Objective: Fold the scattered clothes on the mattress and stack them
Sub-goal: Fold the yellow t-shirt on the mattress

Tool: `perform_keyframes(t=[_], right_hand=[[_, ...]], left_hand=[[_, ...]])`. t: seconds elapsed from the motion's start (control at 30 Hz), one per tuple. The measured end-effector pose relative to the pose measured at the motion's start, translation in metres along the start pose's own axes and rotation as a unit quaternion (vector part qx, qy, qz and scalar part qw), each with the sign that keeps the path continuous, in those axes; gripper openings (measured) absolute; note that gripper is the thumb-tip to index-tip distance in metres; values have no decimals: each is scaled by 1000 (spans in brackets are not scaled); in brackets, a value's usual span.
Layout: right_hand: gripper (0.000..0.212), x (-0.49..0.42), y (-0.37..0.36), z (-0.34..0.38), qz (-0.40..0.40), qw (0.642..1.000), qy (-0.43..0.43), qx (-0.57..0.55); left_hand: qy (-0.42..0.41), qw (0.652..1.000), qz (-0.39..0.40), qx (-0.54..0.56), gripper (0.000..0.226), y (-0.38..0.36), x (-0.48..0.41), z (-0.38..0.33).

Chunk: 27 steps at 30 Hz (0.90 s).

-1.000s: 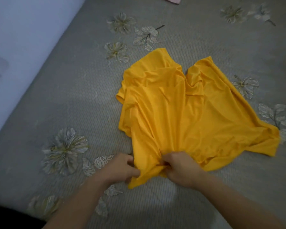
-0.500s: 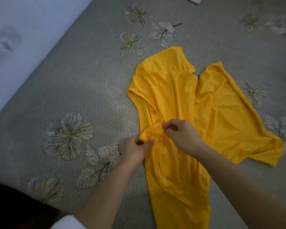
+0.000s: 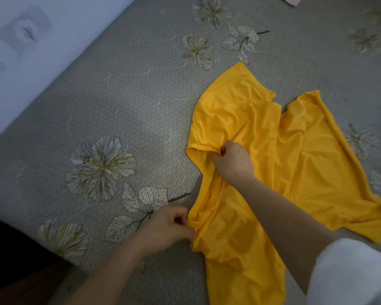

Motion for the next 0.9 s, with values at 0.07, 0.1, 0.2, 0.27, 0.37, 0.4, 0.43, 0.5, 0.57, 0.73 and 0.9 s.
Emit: perform_keyframes(t=[0.07, 0.1, 0.2, 0.27, 0.37, 0.4, 0.43, 0.5, 0.57, 0.73, 0.9], right_hand=[[29, -6, 11, 1, -45, 999, 3, 1], [29, -10, 19, 0, -76, 997, -1, -26], [28, -17, 53, -15, -157, 961, -55, -221], [23, -10, 81, -26, -182, 925, -66, -326], [37, 26, 131, -38, -218, 935, 5, -281], [41, 45, 149, -40, -234, 940, 39, -245], [44, 65, 167, -43, -244, 943, 68, -214], [44, 103, 201, -49, -249, 950, 105, -158], [39, 140, 233, -52, -235, 955, 119, -134], [24, 238, 297, -57, -210, 906, 54, -362], [11, 324, 344, -66, -273, 866, 76, -412]], left_hand=[[-20, 986, -139, 88, 14, 2, 1, -11], [-24, 964, -207, 168, 17, 3, 2, -16], [-25, 923, -308, 229, 32, 8, 6, -33], [-24, 934, -303, 186, 28, 7, 11, -55], [-78, 975, -197, 69, 17, -6, 31, -107], [-102, 981, -163, -18, 27, -14, 41, -126], [-133, 973, -146, -116, 37, -22, 51, -144], [-205, 928, -139, -280, 40, -40, 73, -184], [-255, 892, -131, -349, 35, -56, 94, -219], [-289, 868, -88, -394, 10, -88, 152, -303], [-249, 839, -9, -483, 31, -108, 202, -382]])
Point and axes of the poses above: each hand's wrist, its own x-axis away from the middle knuckle, its own y-axis out of the back of the hand, z = x × y, the point moved 3 cm from there along -x, towards the middle knuckle, and after that the axes turned 8 degrees about z, right-handed, at the moved point
